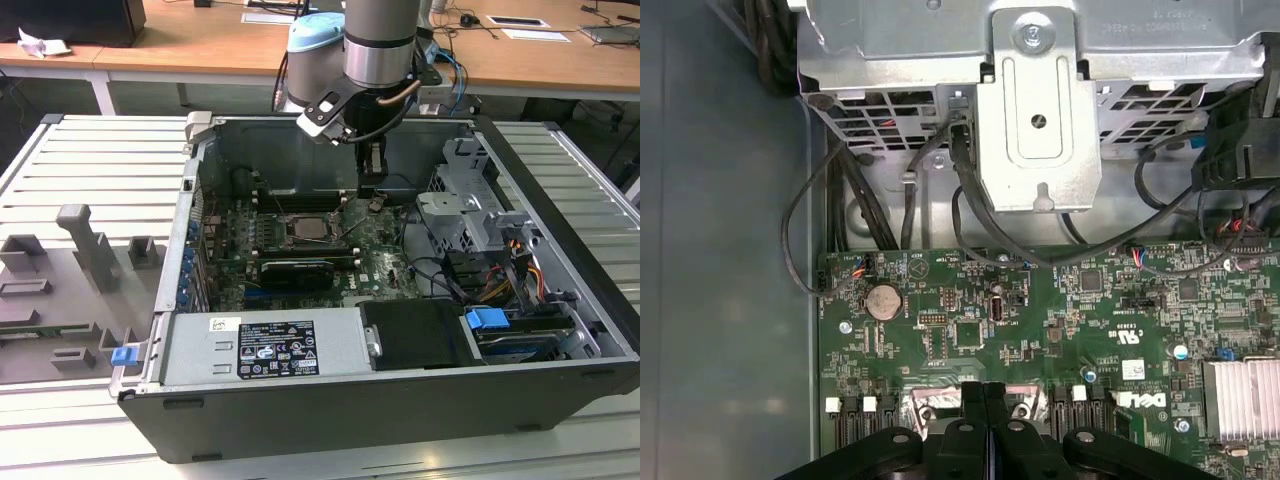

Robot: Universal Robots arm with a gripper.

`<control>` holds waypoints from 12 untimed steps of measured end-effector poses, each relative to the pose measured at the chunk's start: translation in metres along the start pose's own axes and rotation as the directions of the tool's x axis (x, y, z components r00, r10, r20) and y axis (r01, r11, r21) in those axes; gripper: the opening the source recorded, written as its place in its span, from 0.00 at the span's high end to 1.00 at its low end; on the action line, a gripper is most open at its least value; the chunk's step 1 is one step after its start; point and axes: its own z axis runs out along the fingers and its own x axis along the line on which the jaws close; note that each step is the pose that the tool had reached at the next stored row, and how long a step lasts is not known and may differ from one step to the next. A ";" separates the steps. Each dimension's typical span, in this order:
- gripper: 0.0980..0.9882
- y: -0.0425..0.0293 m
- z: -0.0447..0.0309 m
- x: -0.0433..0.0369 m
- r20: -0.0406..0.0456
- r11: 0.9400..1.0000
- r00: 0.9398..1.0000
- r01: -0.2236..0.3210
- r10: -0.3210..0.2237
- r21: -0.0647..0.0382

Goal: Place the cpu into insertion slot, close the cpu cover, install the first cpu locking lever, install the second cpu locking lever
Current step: 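Close the cpu cover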

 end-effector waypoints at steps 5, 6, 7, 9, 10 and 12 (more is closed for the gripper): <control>0.99 0.0027 0.0002 0.0001 0.000 1.000 1.000 0.000 0.000 0.000; 0.99 0.0039 0.0003 0.0002 0.000 1.000 1.000 0.000 0.000 0.000; 0.99 0.0045 0.0004 0.0002 0.000 1.000 1.000 0.000 0.000 0.000; 0.99 0.0054 0.0005 0.0002 0.000 1.000 1.000 0.000 0.000 0.000; 0.99 0.0060 0.0005 0.0002 0.000 1.000 1.000 0.000 0.000 0.000; 0.99 0.0068 0.0006 0.0003 0.000 1.000 1.000 0.000 0.000 0.000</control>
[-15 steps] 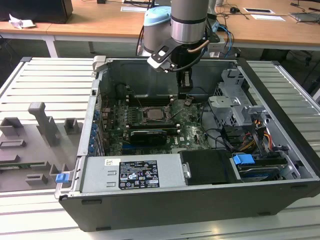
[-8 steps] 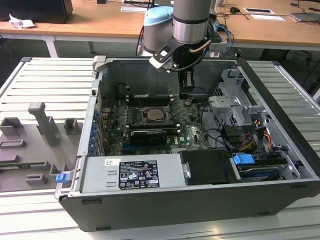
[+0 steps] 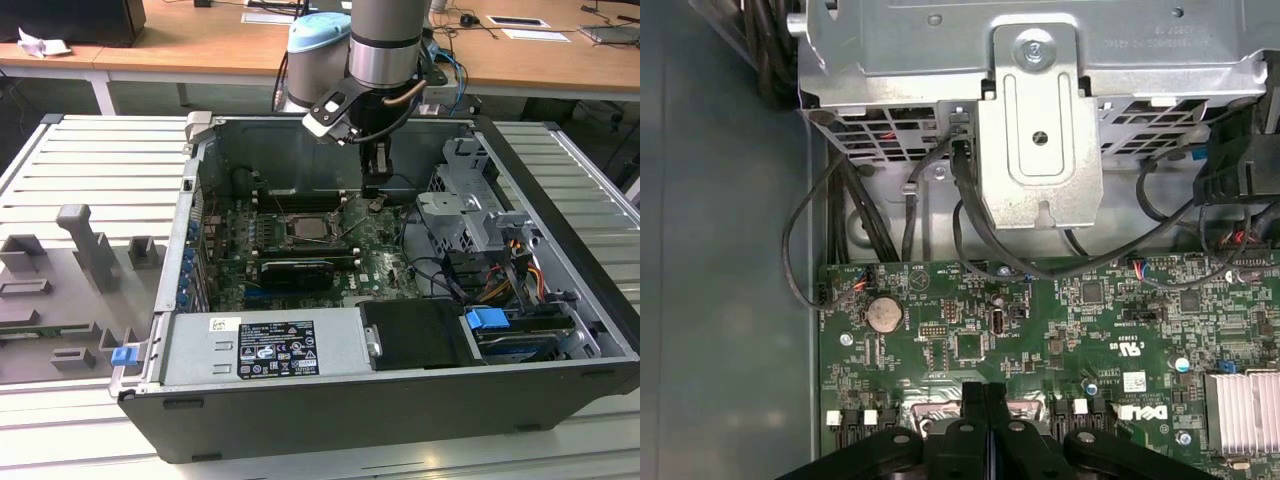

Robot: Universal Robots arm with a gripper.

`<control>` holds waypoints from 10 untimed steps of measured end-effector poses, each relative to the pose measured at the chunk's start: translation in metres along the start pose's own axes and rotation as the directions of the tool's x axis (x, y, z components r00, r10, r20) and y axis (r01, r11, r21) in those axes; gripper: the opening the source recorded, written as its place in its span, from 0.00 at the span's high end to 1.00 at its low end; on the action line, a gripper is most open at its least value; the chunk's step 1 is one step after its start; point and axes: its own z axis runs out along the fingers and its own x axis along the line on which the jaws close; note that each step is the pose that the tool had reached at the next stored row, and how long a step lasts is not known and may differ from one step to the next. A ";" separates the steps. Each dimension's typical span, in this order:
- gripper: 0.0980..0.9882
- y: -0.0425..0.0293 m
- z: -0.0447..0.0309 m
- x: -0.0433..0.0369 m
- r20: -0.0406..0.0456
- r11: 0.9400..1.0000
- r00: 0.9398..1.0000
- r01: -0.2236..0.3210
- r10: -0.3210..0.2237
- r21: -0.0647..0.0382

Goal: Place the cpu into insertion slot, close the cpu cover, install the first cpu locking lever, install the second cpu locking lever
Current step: 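Close the cpu cover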

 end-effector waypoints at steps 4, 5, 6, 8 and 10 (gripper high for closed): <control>0.99 0.0024 0.0002 0.0001 0.000 1.000 1.000 0.000 0.000 0.000; 0.99 0.0031 0.0002 0.0001 0.000 1.000 1.000 0.000 0.000 0.000; 0.99 0.0035 0.0003 0.0001 0.000 1.000 1.000 0.000 0.000 0.000; 0.99 0.0044 0.0004 0.0002 0.000 1.000 1.000 0.000 0.000 0.000; 0.99 0.0049 0.0005 0.0002 0.000 1.000 1.000 0.000 0.000 0.000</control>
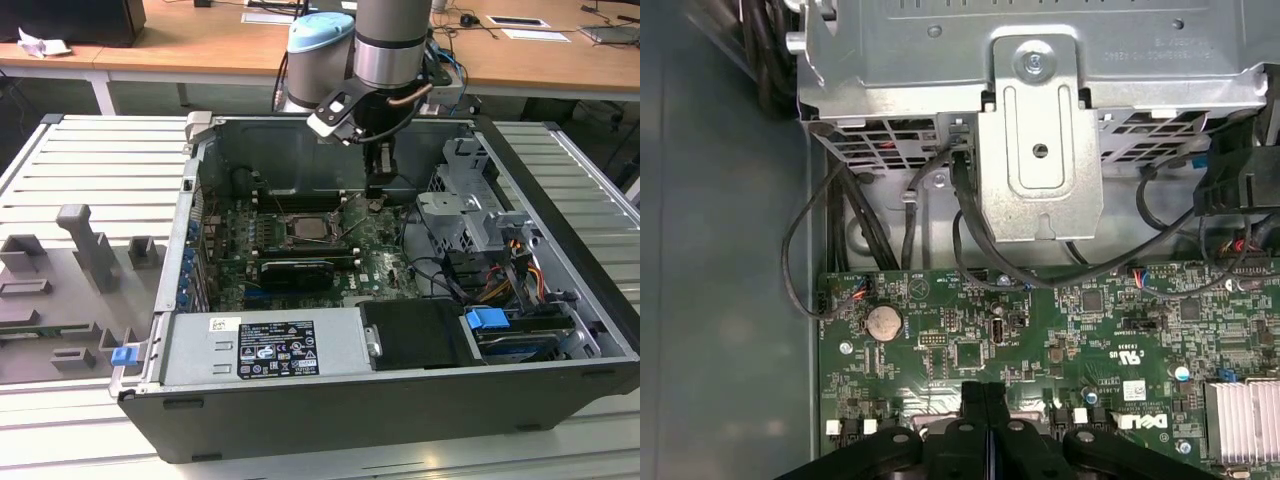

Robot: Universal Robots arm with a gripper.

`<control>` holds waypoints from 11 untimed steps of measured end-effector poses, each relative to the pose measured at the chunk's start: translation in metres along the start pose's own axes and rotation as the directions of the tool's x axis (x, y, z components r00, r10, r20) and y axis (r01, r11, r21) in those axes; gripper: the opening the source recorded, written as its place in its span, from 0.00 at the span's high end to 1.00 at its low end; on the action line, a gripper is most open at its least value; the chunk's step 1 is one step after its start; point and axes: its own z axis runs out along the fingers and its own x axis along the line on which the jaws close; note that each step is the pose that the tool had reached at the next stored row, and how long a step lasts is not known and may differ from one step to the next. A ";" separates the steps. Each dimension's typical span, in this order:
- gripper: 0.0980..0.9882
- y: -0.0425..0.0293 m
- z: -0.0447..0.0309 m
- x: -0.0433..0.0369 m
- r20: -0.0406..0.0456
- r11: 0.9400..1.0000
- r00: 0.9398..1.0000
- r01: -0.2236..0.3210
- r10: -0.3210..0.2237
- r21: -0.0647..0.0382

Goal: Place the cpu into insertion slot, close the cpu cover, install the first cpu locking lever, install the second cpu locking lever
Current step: 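Close the cpu cover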

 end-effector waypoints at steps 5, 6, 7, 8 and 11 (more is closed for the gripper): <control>0.99 0.0031 0.0032 0.0001 0.000 1.000 1.000 0.001 -0.001 0.000; 0.99 0.0041 0.0045 0.0002 0.000 1.000 1.000 0.001 -0.001 0.000; 0.99 0.0050 0.0056 0.0002 0.000 1.000 1.000 0.002 -0.002 0.000; 0.99 0.0062 0.0072 0.0003 0.000 1.000 1.000 0.002 -0.002 0.000; 0.99 0.0081 0.0112 0.0004 0.001 1.000 1.000 0.003 -0.003 0.000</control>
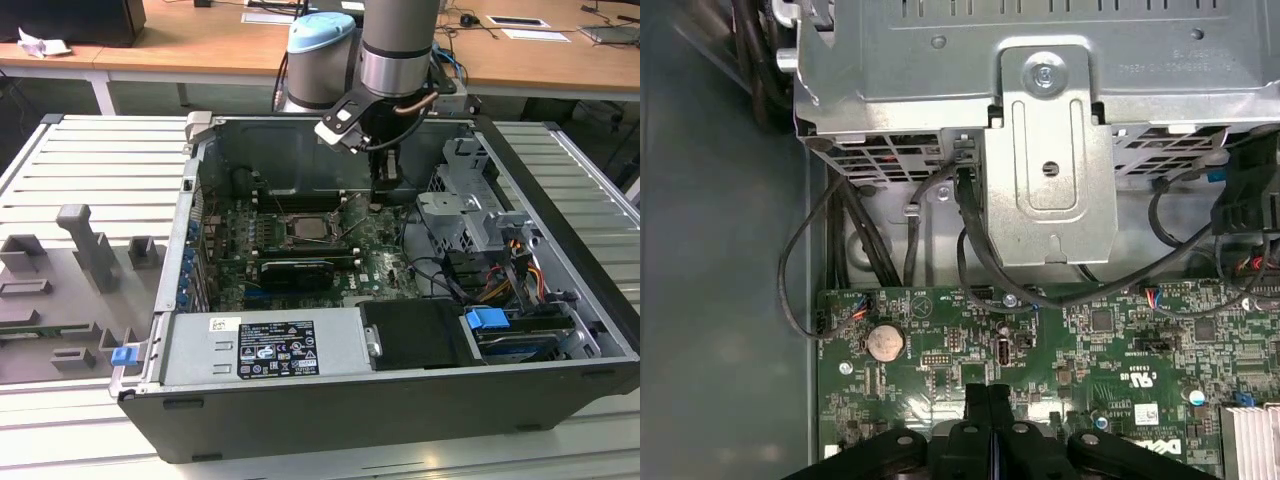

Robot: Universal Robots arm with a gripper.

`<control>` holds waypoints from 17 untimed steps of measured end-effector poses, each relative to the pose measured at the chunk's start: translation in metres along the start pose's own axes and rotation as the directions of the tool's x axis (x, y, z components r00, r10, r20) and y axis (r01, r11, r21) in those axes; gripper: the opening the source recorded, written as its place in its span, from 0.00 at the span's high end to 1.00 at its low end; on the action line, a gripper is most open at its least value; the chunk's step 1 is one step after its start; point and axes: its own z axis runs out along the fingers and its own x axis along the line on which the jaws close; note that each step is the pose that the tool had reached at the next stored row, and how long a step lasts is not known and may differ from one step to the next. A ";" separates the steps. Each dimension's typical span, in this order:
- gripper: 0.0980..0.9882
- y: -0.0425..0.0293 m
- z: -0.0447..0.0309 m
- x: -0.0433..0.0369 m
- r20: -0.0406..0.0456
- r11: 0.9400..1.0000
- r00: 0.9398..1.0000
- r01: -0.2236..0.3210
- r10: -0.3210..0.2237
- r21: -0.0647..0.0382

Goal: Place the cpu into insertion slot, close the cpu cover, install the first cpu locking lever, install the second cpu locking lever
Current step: 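Close the cpu cover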

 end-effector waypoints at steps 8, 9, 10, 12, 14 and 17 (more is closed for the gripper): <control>0.99 -0.0075 0.0109 -0.0002 0.000 1.000 1.000 0.000 0.000 0.001; 0.99 -0.0089 0.0108 -0.0003 0.000 1.000 1.000 0.000 0.000 0.000; 0.99 -0.0098 0.0107 -0.0003 0.000 1.000 1.000 0.000 0.000 0.000; 0.99 -0.0112 0.0107 -0.0004 0.000 1.000 1.000 0.000 0.000 0.000; 0.99 -0.0122 0.0106 -0.0004 0.000 1.000 1.000 0.000 0.000 0.000; 0.99 -0.0131 0.0106 -0.0004 0.000 1.000 1.000 0.000 0.000 0.001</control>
